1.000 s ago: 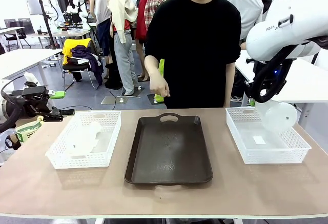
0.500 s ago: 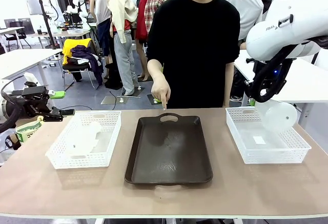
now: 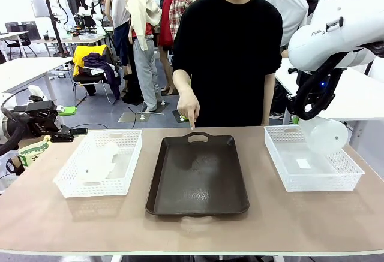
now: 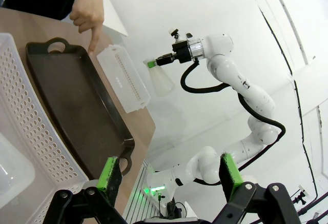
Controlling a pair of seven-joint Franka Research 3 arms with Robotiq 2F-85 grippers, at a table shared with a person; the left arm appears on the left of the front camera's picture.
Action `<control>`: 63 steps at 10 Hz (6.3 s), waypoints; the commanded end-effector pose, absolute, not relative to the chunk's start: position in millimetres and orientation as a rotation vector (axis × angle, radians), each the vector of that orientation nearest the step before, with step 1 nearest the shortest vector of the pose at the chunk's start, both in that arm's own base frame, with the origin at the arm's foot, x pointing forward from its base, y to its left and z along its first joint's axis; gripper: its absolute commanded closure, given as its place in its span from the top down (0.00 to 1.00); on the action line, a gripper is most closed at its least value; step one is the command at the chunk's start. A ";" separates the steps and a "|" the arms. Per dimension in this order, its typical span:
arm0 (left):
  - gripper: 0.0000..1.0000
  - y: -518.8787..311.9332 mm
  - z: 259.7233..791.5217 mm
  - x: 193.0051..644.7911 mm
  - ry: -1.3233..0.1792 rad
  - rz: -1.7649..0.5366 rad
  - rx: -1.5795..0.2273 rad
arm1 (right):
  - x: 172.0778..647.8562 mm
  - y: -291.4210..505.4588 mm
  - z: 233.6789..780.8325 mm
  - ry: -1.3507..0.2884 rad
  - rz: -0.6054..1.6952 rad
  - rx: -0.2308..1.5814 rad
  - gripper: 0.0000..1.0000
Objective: Prepare the laboratory tools.
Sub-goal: While moving the picked Big flask to the Handle tray indicated by the person, stop as directed by the person, then place the picked Big flask upright in the Handle tray as instructed by the person.
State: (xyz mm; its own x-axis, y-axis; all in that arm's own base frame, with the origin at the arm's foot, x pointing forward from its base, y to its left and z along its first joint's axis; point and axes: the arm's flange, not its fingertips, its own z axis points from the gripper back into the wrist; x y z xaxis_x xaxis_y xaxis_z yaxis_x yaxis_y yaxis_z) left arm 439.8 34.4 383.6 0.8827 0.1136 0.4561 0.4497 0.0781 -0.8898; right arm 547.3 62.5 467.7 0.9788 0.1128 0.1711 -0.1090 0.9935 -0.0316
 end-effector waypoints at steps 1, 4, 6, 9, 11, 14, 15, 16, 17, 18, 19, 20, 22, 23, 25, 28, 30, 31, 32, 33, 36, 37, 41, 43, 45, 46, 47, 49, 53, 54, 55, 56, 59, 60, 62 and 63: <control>1.00 35.8 383.5 439.5 -0.485 -0.278 -1.484 | 541.8 74.3 474.3 -0.182 0.101 -0.062 0.00; 1.00 35.8 383.5 439.5 -0.485 -0.278 -1.484 | 524.7 105.1 495.3 -0.191 0.117 -0.072 0.00; 1.00 35.8 383.5 439.5 -0.485 -0.278 -1.484 | 517.1 153.3 499.2 -0.203 0.137 -0.018 0.00; 1.00 35.8 383.5 439.5 -0.485 -0.278 -1.484 | 515.2 249.5 490.7 -0.184 0.241 0.010 0.00; 1.00 35.8 383.5 439.5 -0.485 -0.278 -1.484 | 513.6 304.7 471.7 -0.152 0.308 0.005 0.00; 1.00 35.8 383.5 439.5 -0.485 -0.278 -1.484 | 526.6 360.5 428.3 -0.095 0.370 0.041 0.00; 1.00 35.8 383.5 439.5 -0.485 -0.278 -1.484 | 529.9 369.8 416.4 -0.098 0.365 0.070 0.00; 1.00 35.8 383.5 439.5 -0.485 -0.278 -1.484 | 531.2 375.7 406.9 -0.097 0.367 0.094 0.00; 1.00 35.8 383.5 439.5 -0.485 -0.278 -1.484 | 532.7 377.6 401.7 -0.080 0.362 0.107 0.00; 1.00 35.8 383.5 439.5 -0.485 -0.278 -1.484 | 534.9 374.7 400.6 -0.084 0.352 0.113 0.00; 1.00 35.8 383.5 439.5 -0.485 -0.278 -1.484 | 534.2 372.6 404.1 -0.088 0.341 0.124 0.00; 1.00 35.8 383.5 439.5 -0.485 -0.278 -1.484 | 533.6 369.3 408.4 -0.093 0.317 0.122 0.00; 1.00 35.8 383.5 439.5 -0.485 -0.278 -1.484 | 534.5 374.5 396.3 -0.075 0.374 0.098 0.00; 1.00 35.8 383.5 439.5 -0.485 -0.278 -1.484 | 534.5 374.5 396.3 -0.075 0.374 0.098 0.00; 1.00 35.8 383.5 439.5 -0.485 -0.278 -1.484 | 534.5 374.5 396.3 -0.075 0.374 0.098 0.00; 1.00 35.8 383.5 439.5 -0.485 -0.278 -1.484 | 534.5 374.5 396.3 -0.075 0.374 0.098 0.00; 1.00 35.8 383.5 439.5 -0.485 -0.278 -1.484 | 534.5 374.5 396.3 -0.075 0.374 0.098 0.00; 1.00 35.8 383.5 439.5 -0.485 -0.278 -1.484 | 534.5 374.5 396.3 -0.075 0.374 0.098 0.00; 1.00 35.8 383.5 439.5 -0.485 -0.278 -1.484 | 534.5 374.5 396.3 -0.075 0.374 0.098 0.00; 1.00 35.8 383.5 439.5 -0.485 -0.278 -1.484 | 534.5 374.5 396.3 -0.075 0.374 0.098 0.00; 1.00 35.8 383.5 439.5 -0.485 -0.278 -1.484 | 534.5 374.5 396.3 -0.075 0.374 0.098 0.00; 1.00 35.8 383.5 439.5 -0.485 -0.278 -1.484 | 534.5 374.5 396.3 -0.075 0.374 0.098 0.00; 1.00 35.8 383.5 439.5 -0.485 -0.278 -1.484 | 534.5 374.5 396.3 -0.075 0.374 0.098 0.00; 1.00 35.8 383.5 439.5 -0.485 -0.278 -1.484 | 534.5 374.5 396.3 -0.075 0.374 0.098 0.00; 1.00 35.8 383.5 439.5 -0.485 -0.278 -1.484 | 534.5 374.5 396.3 -0.075 0.374 0.098 0.00; 1.00 35.8 383.5 439.5 -0.485 -0.278 -1.484 | 534.5 374.5 396.3 -0.075 0.374 0.098 0.00; 1.00 35.8 383.5 439.5 -0.485 -0.278 -1.484 | 534.5 374.5 396.3 -0.075 0.374 0.098 0.00; 1.00 35.8 383.5 439.5 -0.485 -0.278 -1.484 | 534.5 374.5 396.3 -0.075 0.374 0.098 0.00; 1.00 35.8 383.5 439.5 -0.485 -0.278 -1.484 | 534.5 374.5 396.3 -0.075 0.374 0.098 0.00; 1.00 35.8 383.5 439.5 -0.485 -0.278 -1.484 | 534.5 374.5 396.3 -0.075 0.374 0.098 0.00; 1.00 35.8 383.5 439.5 -0.485 -0.278 -1.484 | 534.5 374.5 396.3 -0.075 0.374 0.098 0.00; 1.00 35.8 383.5 439.5 -0.485 -0.278 -1.484 | 534.5 374.5 396.3 -0.075 0.374 0.098 0.00; 1.00 35.8 383.5 439.5 -0.485 -0.278 -1.484 | 534.2 375.5 396.4 -0.072 0.368 0.102 0.00; 1.00 35.8 383.5 439.5 -0.485 -0.278 -1.484 | 530.5 372.4 399.7 -0.108 0.413 0.105 0.00; 1.00 35.8 383.5 439.5 -0.485 -0.278 -1.484 | 521.8 360.3 409.6 -0.143 0.489 0.164 0.00; 1.00 35.8 383.5 439.5 -0.485 -0.278 -1.484 | 517.2 352.8 415.9 -0.174 0.536 0.208 0.00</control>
State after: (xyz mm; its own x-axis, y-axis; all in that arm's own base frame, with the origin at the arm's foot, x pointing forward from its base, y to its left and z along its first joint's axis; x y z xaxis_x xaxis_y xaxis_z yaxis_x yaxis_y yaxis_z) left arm 439.9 34.6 383.6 0.8826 0.1138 0.4562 0.4497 0.0788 -0.8897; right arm 531.9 372.9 414.3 0.8772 0.4495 0.1690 -0.4689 0.8777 0.0991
